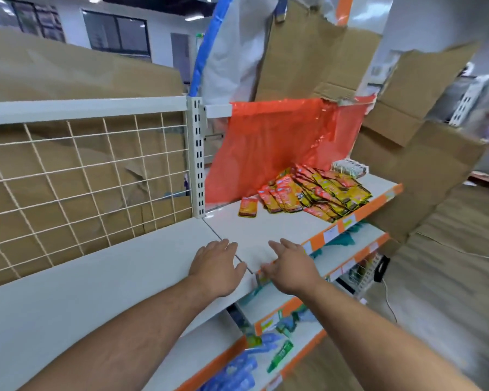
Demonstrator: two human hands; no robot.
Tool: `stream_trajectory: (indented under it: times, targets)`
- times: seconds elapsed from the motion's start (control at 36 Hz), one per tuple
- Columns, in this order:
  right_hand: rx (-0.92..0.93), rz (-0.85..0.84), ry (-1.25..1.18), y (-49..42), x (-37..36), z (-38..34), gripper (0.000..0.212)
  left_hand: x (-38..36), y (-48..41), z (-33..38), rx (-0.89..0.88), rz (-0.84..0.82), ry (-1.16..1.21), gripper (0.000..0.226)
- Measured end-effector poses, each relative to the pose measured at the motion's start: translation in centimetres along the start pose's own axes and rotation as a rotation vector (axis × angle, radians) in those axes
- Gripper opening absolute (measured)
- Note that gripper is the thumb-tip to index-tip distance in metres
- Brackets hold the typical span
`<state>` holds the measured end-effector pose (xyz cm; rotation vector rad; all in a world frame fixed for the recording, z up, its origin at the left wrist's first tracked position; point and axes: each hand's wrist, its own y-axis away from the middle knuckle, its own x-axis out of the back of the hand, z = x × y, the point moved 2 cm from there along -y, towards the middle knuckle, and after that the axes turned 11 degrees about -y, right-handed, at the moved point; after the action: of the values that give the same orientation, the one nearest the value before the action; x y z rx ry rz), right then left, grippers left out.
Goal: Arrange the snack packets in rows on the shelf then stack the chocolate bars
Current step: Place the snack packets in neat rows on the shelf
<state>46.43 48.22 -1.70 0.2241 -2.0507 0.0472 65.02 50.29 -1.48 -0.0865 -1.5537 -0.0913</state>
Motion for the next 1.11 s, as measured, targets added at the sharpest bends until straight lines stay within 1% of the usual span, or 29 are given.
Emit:
stream_trajectory:
  times: [0.25,0.47,0.56,0.61,0.67,0.75,0.81,0.89,0.97,1.03,1.11]
  targets:
    - [-0.091,0.043,0.011,-6.4,2.4,5.3,0.069,-1.5,-10.6,3.8,-0.11,0.019,0.003,0.064]
    - [-0.165,0.054,-0.058,-13.5,4.5,7.8,0.068,-1.3,-19.5,5.5,-0.177,0.043,0.01,0.059]
    - [-0.152,0.063,-0.061,-16.0,5.0,8.6,0.067,-1.4,-22.2,6.0,-0.191,0.063,0.019,0.053]
    - [-0.142,0.053,-0.056,-17.3,5.1,9.2,0.061,-1.7,-23.6,6.4,-0.191,0.066,0.022,0.05]
    - [-0.12,0.045,-0.047,-18.4,5.2,9.7,0.055,-2.1,-24.8,6.9,-0.185,0.064,0.011,0.052]
    - [-0.087,0.031,-0.039,-20.5,5.4,10.7,0.056,-2.6,-27.0,7.6,-0.174,0.063,-0.015,0.055]
    - [-0.073,0.024,-0.035,-22.1,5.7,11.5,0.057,-2.9,-28.4,8.1,-0.156,0.061,-0.01,0.054]
    - [-0.036,0.023,-0.051,-24.6,6.1,12.7,0.056,-2.9,-30.1,9.1,-0.095,0.092,0.031,0.041]
    - [-0.027,0.027,-0.071,-27.0,6.4,13.9,0.035,-2.6,-31.7,10.2,0.015,0.088,0.161,0.029]
    - [-0.021,0.012,-0.08,-28.3,6.7,14.4,0.03,-2.5,-32.9,10.9,0.179,0.066,0.329,0.026]
    - [0.021,-0.009,-0.06,-29.7,7.2,14.6,0.032,-2.3,-34.3,11.5,0.452,0.04,0.572,0.028]
